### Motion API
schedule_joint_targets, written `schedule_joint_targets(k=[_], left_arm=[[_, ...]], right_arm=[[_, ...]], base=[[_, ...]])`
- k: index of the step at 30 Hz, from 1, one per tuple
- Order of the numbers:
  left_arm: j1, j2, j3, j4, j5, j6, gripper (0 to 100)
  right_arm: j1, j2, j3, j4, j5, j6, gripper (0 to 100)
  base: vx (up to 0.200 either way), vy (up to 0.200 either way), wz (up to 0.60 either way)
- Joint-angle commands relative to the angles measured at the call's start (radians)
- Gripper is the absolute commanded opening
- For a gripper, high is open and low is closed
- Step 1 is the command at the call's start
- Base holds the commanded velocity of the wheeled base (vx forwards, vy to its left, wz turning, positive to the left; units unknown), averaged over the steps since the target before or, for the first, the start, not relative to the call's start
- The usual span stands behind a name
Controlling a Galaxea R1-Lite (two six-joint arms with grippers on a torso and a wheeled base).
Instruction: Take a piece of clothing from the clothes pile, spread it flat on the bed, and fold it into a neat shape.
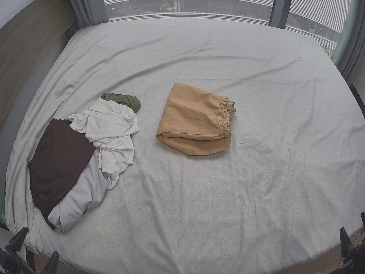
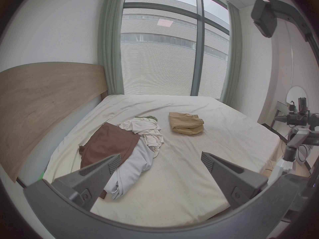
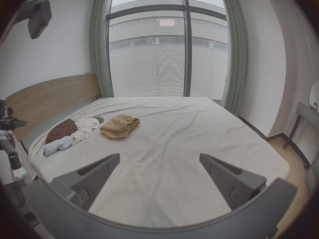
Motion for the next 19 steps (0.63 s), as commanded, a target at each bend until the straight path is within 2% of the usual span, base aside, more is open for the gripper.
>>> schedule_joint_targets(k=[1, 5, 9, 19], left_arm=[[0.038, -0.067, 0.018, 0.026, 0.179, 0.003, 100], [0.023, -0.075, 0.018, 0.037, 0.178, -0.035, 100], [0.023, -0.081, 0.018, 0.038, 0.168, -0.003, 100], [0.023, -0.081, 0.018, 0.038, 0.168, -0.006, 100]], right_arm=[[0.0, 0.002, 0.018, 0.006, 0.0, -0.004, 100], [0.005, -0.003, 0.018, 0.006, 0.0, -0.001, 100], [-0.001, -0.001, 0.018, 0.004, 0.001, -0.016, 100], [0.0, -0.001, 0.018, 0.007, 0.005, -0.013, 100]], base=[[0.0, 0.0, 0.0], [0.0, 0.0, 0.0], [0.0, 0.0, 0.0], [0.0, 0.0, 0.0]])
